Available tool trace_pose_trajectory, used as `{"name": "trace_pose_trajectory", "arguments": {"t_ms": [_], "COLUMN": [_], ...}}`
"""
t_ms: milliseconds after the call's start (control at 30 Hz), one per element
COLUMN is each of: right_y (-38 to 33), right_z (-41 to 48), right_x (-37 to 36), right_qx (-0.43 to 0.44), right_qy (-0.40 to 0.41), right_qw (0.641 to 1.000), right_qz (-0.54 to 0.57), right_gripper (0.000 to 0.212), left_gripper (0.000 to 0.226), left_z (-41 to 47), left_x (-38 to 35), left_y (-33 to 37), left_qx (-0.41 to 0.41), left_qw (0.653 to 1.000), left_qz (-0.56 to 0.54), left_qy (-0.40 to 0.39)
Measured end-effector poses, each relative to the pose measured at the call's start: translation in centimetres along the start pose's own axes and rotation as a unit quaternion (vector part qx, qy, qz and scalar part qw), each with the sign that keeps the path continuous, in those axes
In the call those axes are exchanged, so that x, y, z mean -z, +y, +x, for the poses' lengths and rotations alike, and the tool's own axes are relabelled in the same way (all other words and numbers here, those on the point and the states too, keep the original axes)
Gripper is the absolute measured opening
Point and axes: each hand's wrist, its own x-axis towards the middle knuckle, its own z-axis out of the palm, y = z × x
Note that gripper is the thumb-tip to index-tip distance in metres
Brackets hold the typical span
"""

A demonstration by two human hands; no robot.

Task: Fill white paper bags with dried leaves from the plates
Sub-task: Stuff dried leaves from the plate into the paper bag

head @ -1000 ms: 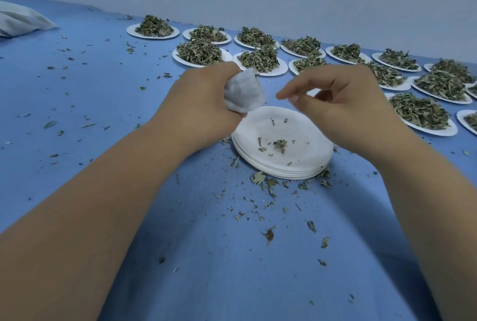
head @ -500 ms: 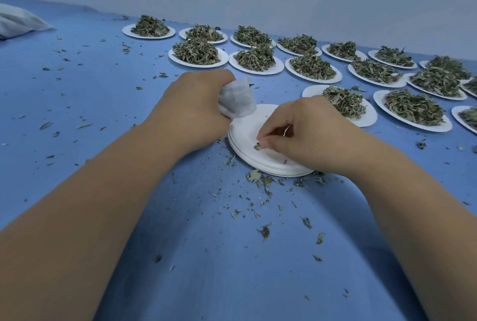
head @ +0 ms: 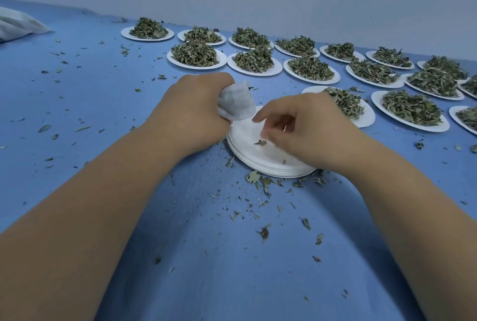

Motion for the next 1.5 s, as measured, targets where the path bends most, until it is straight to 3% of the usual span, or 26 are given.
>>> {"name": "trace_pose_trajectory", "arguments": {"t_ms": [133,233,467,600,767,933,1033,1100,1167,1233,1333,1400,1500], "right_y": [0.0,-1.2,-2.1,-2.3,-2.6,-3.0,-3.3,-3.2,-2.9,-2.8,-2.2,-2.6,-5.2], "right_z": [0.2,0.2,0.2,0.0,-0.3,-0.2,-0.5,-0.5,-0.2,-0.1,0.3,0.9,2.9], "right_x": [0.9,0.2,-1.0,-0.6,-0.7,-0.3,-1.0,-1.3,-1.0,-0.5,-0.4,-1.0,-2.8], "right_qx": [-0.034,-0.029,-0.007,-0.001,-0.009,-0.011,0.007,0.009,0.004,0.004,-0.023,-0.041,-0.067], "right_qy": [0.173,0.213,0.189,0.173,0.069,0.172,0.094,0.084,0.143,0.216,0.206,0.103,-0.017], "right_qw": [0.970,0.946,0.959,0.971,0.977,0.957,0.978,0.976,0.963,0.945,0.948,0.961,0.939], "right_qz": [0.166,0.244,0.211,0.166,0.201,0.235,0.185,0.199,0.228,0.244,0.243,0.253,0.338], "right_gripper": [0.013,0.018,0.016,0.012,0.024,0.023,0.026,0.028,0.033,0.025,0.018,0.034,0.048], "left_gripper": [0.027,0.029,0.022,0.017,0.017,0.016,0.021,0.021,0.017,0.019,0.025,0.027,0.028], "left_z": [-0.3,-0.6,-0.9,-0.6,-0.7,-0.6,-0.8,-0.9,-0.7,-0.5,-0.2,0.0,0.2], "left_x": [0.2,0.3,0.2,0.1,0.1,0.3,0.3,0.3,0.3,0.6,1.9,2.8,3.6], "left_y": [0.6,1.3,2.1,1.7,2.0,2.1,2.2,2.2,2.0,1.9,1.8,1.6,1.3], "left_qx": [-0.001,-0.010,-0.043,-0.003,0.011,0.024,0.027,0.027,0.031,0.045,0.125,0.165,0.196], "left_qw": [1.000,1.000,0.998,0.999,0.999,0.997,0.996,0.996,0.994,0.990,0.953,0.905,0.857], "left_qz": [-0.008,-0.007,-0.022,-0.027,-0.048,-0.059,-0.078,-0.085,-0.094,-0.124,-0.258,-0.368,-0.458], "left_qy": [0.006,0.007,0.026,0.023,0.022,0.037,0.030,0.030,0.045,0.055,0.101,0.136,0.136]}}
